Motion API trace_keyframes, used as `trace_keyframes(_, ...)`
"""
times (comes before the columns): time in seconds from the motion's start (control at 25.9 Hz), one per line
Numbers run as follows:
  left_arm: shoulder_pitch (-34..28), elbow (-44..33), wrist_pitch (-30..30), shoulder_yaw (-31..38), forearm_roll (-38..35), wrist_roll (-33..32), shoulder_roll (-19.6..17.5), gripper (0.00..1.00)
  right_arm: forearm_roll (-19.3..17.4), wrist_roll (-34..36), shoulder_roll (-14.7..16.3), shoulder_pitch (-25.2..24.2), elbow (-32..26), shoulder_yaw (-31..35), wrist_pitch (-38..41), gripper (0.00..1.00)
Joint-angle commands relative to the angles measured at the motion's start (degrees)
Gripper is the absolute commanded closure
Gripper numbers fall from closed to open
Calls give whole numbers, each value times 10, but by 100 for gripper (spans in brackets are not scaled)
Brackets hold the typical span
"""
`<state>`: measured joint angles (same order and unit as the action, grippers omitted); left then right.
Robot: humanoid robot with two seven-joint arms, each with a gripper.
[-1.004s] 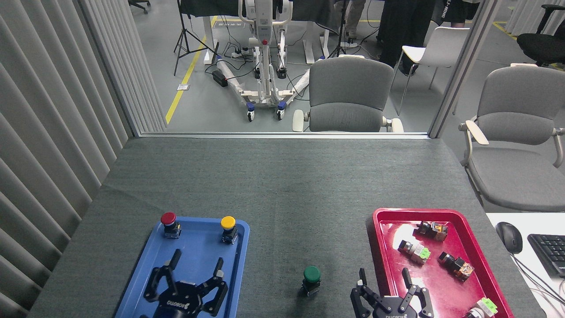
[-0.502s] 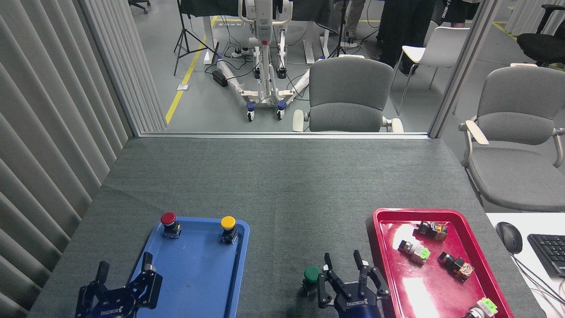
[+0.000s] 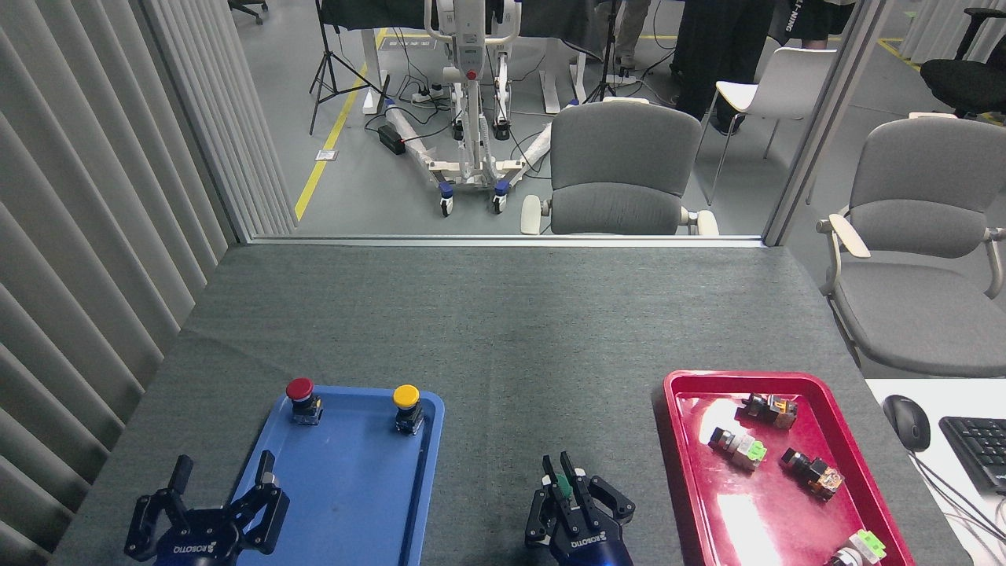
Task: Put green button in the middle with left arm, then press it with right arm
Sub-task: 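Move the right gripper over the green button and press down on it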
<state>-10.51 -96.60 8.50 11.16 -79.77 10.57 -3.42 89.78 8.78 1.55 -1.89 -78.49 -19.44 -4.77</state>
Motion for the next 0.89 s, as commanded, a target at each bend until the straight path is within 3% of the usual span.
trace_keyframes(0.0, -1, 6, 2, -1, 5, -2, -10, 0, 0, -17, 1, 2, 10, -1, -1, 75)
trace_keyframes(0.19, -2, 5, 17, -2, 5, 0, -5, 0, 0, -17, 0, 2, 24, -2, -1, 75)
trace_keyframes(0.5, -14, 2, 16, -1, 4, -2, -9, 0, 0, -17, 0, 2, 28, -11, -2, 97)
trace_keyframes(0.85, -15, 5, 16, -1, 4, -3, -10, 0, 0, -17, 0, 1, 36, -10, -2, 98)
